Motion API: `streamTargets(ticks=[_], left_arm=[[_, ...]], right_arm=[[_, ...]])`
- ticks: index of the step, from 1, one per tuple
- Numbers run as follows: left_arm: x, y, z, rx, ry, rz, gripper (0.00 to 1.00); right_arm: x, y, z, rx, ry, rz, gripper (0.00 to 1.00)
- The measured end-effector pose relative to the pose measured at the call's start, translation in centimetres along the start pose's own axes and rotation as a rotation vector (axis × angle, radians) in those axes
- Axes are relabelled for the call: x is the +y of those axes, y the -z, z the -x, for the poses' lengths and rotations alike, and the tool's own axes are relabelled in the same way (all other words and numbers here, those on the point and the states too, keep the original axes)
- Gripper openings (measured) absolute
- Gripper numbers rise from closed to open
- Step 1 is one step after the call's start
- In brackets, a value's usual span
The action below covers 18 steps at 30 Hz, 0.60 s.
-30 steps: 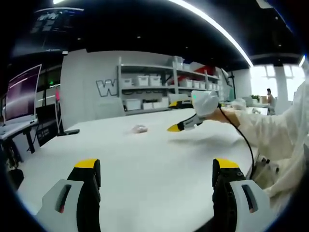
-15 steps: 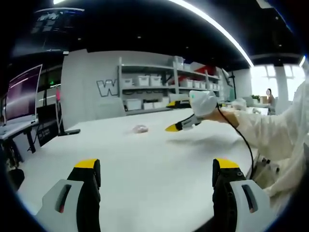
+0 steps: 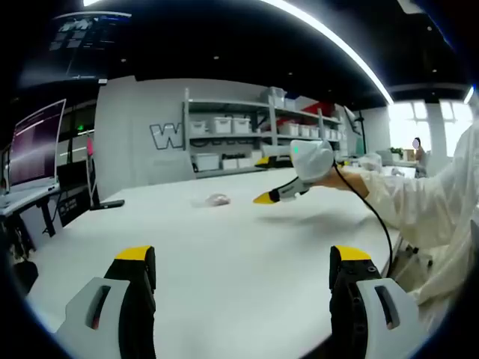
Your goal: Open the resealable bag by pulling the two sides of the seal apart until the entire bag opening is separated and visibly accessible.
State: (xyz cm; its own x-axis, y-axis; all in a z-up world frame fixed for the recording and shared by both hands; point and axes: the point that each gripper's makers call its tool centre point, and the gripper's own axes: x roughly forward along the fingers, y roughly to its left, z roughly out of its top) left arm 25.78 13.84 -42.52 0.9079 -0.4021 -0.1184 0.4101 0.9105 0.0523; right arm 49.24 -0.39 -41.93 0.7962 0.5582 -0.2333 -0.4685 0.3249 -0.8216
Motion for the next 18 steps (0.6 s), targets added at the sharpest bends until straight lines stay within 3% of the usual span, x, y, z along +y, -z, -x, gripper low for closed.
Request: streamTargets(ticks=[18], left_arm=[[0.07, 0.19, 0.01, 0.004, -0.001, 0.001, 0.96]], right_arm=[[0.19, -0.04, -0.88, -0.006, 0.000, 0.002, 0.58]])
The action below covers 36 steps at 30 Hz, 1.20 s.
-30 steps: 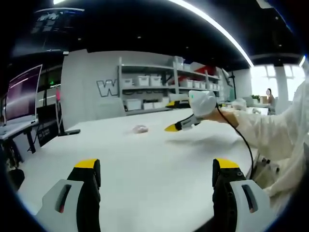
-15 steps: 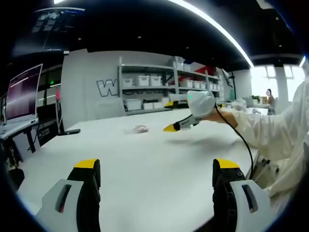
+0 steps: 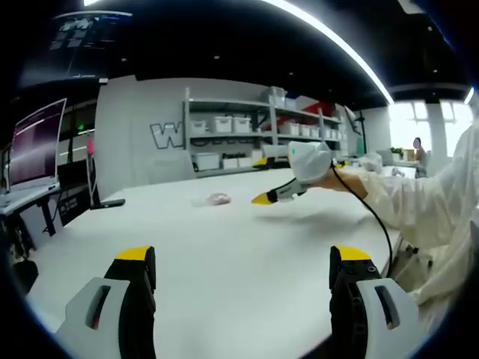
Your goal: Open the resealable bag by pulling the two sides of the seal apart until the entire bag opening is separated and visibly accessible.
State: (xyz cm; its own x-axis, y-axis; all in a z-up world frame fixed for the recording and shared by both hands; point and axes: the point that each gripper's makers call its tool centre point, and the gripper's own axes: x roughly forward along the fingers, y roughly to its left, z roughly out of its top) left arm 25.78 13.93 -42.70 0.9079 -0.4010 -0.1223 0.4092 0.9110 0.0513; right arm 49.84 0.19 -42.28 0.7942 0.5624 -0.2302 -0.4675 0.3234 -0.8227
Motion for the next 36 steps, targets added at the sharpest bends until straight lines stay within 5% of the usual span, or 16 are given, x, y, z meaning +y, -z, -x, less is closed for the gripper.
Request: streamTargets(ticks=[36], left_arm=[[0.4, -0.1, 0.3, 0.002, -0.008, 0.007, 0.96]], right_arm=[[0.5, 0.2, -1.7, 0.015, -0.007, -0.001, 0.58]])
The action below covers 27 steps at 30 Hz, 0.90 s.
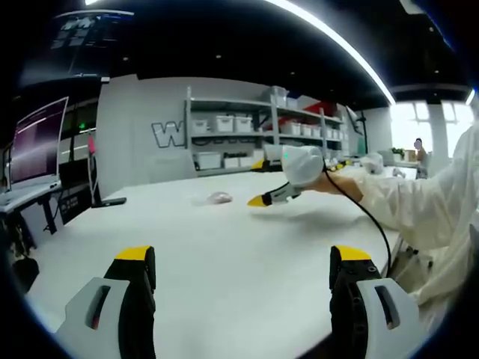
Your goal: Open the resealable bag by pulling the two sides of the seal apart until the entire bag opening is separated and visibly accessible.
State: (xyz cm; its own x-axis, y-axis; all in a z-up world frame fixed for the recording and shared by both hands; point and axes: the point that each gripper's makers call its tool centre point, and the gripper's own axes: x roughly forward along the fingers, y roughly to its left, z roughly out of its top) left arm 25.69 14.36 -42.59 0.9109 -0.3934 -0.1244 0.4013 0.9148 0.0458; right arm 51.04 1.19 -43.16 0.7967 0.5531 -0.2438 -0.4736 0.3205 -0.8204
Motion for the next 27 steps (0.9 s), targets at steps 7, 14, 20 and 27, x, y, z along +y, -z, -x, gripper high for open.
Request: streamTargets(ticks=[7, 14, 20, 27], left_arm=[[0.1, 0.0, 0.0, 0.000, -0.001, 0.003, 0.96], [0.3, 0.0, 0.0, -0.002, 0.000, 0.005, 0.96], [0.4, 0.1, -0.2, -0.002, 0.002, 0.007, 0.96], [0.5, 0.2, -0.2, -0.001, 0.002, 0.008, 0.96]], right_arm=[[-0.2, -0.1, -0.4, -0.001, 0.000, -0.001, 0.57], [0.0, -0.3, -0.4, 0.001, 0.002, 0.009, 0.57], [0.0, -0.5, -0.8, 0.000, -0.001, 0.013, 0.57], [0.2, -0.3, -1.2, 0.004, -0.002, 0.018, 0.57]])
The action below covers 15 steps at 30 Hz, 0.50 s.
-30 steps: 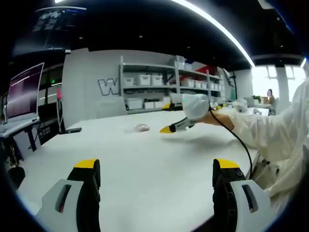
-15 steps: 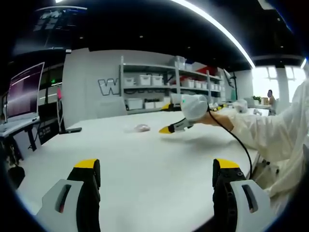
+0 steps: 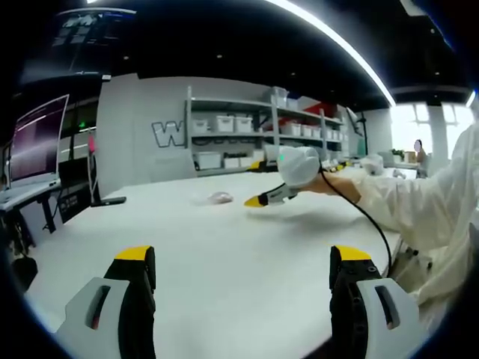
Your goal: Open the resealable bag by pulling the two sides of the seal apart until the entire bag opening is separated and visibly accessible.
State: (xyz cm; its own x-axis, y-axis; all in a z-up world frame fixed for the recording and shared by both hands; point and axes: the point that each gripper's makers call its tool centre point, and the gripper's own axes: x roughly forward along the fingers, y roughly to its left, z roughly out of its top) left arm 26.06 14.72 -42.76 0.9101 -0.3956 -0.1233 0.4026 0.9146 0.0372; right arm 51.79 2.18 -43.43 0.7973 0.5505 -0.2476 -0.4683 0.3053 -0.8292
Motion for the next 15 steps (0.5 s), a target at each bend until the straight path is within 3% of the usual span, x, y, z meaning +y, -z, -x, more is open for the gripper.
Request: streamTargets(ticks=[15], left_arm=[[0.22, 0.17, 0.00, 0.001, -0.002, 0.003, 0.96]], right_arm=[[-0.07, 0.15, -0.55, 0.003, 0.006, -0.009, 0.57]])
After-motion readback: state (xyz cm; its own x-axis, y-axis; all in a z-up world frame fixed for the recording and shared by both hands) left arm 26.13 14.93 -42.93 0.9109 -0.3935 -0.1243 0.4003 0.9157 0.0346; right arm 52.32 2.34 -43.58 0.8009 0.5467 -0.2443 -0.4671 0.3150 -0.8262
